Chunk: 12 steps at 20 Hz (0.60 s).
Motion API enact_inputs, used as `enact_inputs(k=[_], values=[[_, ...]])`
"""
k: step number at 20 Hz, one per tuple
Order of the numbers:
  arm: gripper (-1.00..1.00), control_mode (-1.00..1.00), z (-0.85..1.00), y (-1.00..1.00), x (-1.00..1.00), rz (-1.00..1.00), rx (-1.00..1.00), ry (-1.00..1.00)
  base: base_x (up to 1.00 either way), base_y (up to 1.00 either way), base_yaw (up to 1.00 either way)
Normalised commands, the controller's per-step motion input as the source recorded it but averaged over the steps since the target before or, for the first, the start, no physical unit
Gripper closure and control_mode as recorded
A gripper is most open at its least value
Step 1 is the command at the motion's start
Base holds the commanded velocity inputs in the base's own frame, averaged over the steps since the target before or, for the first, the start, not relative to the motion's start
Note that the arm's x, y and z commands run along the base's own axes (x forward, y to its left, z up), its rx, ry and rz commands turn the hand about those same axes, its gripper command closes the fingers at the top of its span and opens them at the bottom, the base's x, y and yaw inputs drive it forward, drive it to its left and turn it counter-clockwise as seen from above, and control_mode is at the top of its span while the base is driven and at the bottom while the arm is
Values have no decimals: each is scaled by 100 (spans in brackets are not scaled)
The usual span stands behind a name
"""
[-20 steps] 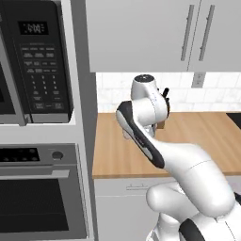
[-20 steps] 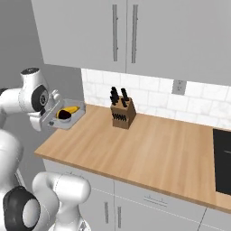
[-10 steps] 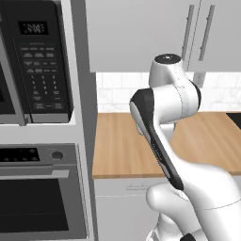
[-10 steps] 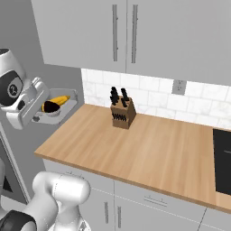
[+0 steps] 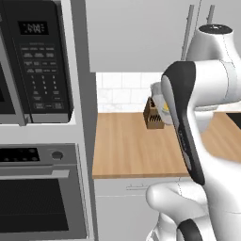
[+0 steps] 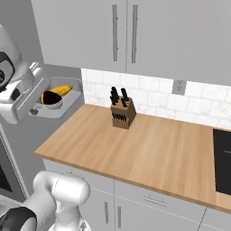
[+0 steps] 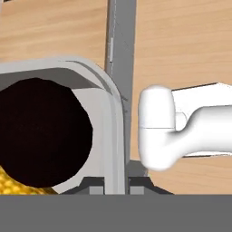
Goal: Take the meat container that has the chicken drumstick and place it on the second highest rack of the freezer. Then take the vegetable container that has the avocado and corn and place it on the highest rack of the freezer.
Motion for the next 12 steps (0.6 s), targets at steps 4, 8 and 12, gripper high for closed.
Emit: enact_inputs(k=[4,8,12], values=[[100,100,0,-14,-7,0,1,-10,-46,-3,0],[100,100,0,0,0,0,0,0,-100,4,-1],[100,100,0,0,0,0,0,0,-100,74,-6]])
